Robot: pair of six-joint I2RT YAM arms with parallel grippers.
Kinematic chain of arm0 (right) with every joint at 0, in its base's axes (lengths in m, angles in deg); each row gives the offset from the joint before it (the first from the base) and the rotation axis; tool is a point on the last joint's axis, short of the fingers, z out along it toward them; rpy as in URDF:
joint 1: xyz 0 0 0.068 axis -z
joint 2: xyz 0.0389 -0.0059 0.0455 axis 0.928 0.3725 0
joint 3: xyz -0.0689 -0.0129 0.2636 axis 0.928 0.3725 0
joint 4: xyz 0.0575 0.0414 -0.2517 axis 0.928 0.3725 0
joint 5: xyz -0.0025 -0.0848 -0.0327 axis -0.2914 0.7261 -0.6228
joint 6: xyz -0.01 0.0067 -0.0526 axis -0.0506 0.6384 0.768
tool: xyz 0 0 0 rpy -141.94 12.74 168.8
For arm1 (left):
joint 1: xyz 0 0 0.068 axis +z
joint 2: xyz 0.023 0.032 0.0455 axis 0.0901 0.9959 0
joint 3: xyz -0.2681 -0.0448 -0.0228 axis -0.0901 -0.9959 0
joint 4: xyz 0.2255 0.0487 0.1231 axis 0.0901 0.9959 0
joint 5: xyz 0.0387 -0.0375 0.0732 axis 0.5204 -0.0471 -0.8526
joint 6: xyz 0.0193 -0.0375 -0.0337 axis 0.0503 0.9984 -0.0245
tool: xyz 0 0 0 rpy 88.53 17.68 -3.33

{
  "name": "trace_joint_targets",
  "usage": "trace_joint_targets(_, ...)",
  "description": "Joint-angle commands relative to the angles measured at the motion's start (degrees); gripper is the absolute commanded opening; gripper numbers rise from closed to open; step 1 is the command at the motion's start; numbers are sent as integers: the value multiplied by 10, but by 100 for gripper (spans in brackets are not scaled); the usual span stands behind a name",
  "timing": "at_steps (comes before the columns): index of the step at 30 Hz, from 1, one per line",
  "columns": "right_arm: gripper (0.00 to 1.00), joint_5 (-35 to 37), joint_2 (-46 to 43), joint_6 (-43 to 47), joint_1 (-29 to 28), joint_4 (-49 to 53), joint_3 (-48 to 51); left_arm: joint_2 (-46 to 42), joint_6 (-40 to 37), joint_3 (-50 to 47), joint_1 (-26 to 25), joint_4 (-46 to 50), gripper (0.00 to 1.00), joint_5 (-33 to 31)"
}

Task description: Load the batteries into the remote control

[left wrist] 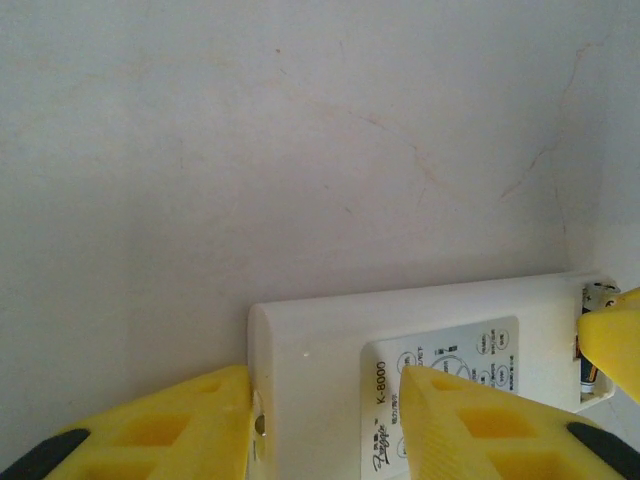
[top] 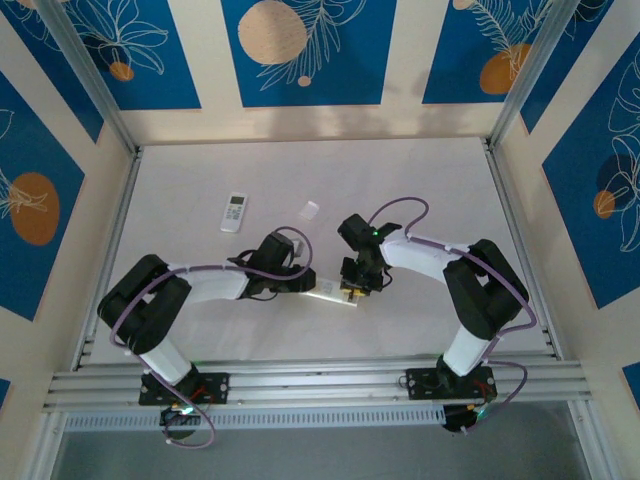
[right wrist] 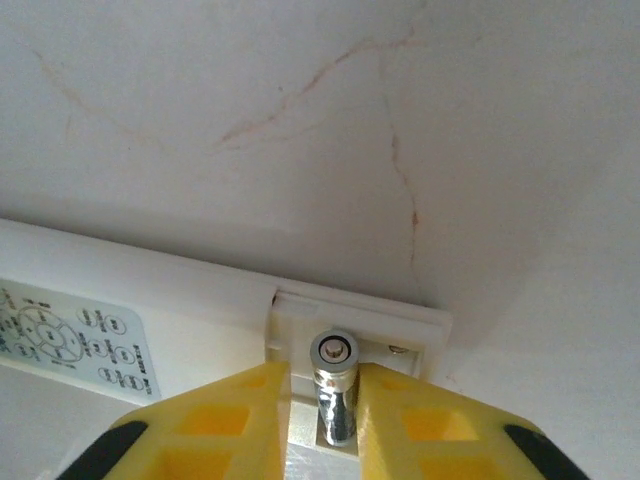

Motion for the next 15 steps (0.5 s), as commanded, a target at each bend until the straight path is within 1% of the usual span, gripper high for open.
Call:
trace_joint_targets(1,27,-30,-16,-2,-5,4,-21,-3,3,-3,-16,-6,43,24)
trace_joint_targets(5,27,-22,-23,0,-2,12,-24,-2,1,0,-16,-1,43,20)
trace_joint_targets(15,25,2,-27,6,-2,25,-18,0,-2,7,-17,5,43,17)
